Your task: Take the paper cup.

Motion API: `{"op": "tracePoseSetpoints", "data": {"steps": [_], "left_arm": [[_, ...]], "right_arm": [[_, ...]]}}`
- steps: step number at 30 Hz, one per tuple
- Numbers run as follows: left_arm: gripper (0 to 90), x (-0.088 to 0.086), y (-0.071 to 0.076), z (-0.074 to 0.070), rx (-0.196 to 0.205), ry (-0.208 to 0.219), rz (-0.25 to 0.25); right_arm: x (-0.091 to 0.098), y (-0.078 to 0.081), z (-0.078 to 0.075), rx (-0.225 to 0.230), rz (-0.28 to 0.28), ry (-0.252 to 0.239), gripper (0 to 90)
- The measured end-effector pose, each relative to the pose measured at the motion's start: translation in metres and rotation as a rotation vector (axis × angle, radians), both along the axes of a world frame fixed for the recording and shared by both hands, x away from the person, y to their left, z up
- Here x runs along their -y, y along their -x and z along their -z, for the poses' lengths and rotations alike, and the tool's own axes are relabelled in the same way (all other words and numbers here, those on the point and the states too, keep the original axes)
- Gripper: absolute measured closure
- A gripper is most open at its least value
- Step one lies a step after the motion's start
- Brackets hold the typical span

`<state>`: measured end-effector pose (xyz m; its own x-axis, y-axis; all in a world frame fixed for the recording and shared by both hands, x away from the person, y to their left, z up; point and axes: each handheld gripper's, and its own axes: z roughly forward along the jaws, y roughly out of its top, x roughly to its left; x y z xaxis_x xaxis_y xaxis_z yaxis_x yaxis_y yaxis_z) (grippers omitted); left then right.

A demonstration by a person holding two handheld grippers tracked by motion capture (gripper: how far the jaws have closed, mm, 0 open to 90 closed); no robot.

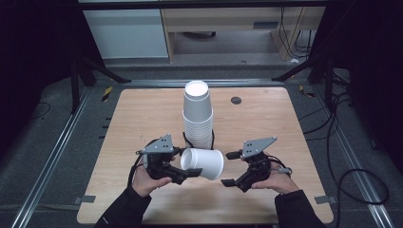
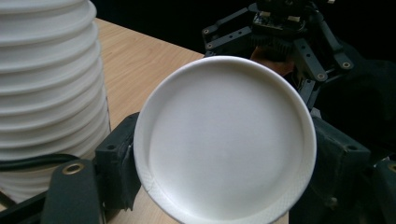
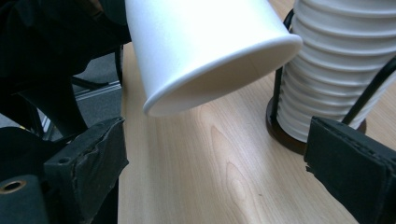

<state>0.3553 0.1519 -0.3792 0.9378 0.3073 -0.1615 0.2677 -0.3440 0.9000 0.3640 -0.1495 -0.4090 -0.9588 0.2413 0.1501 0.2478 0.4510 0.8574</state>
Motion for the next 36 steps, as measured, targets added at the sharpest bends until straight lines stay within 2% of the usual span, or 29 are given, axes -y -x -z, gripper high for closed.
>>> {"op": "tracePoseSetpoints", "data": {"steps": [6,9,17,21,29,36], "left_arm": [[22.9,0.005,0.001,-0.001,-0.002,0.011,0.026],[22.9,0.006,0.002,-0.001,0.01,0.008,0.024],[23.0,0.011,0.003,0.001,-0.011,0.028,0.056],[23.0,0.012,0.003,0.001,-0.011,0.038,0.058],[23.0,0.012,0.004,0.0,-0.009,0.048,0.066],[23.0,0.014,0.006,-0.001,-0.01,0.061,0.084]], "right_arm": [[-0.005,-0.002,0.002,-0.013,-0.02,-0.017,6.0],[-0.007,-0.002,0.003,-0.015,-0.028,-0.025,6.0],[-0.012,-0.001,0.003,-0.021,-0.055,-0.048,5.9],[-0.015,-0.001,0.004,-0.019,-0.069,-0.047,5.2],[-0.018,-0.003,0.006,-0.024,-0.063,-0.037,5.2],[-0.018,-0.003,0.005,-0.028,-0.088,-0.069,4.8]]}}
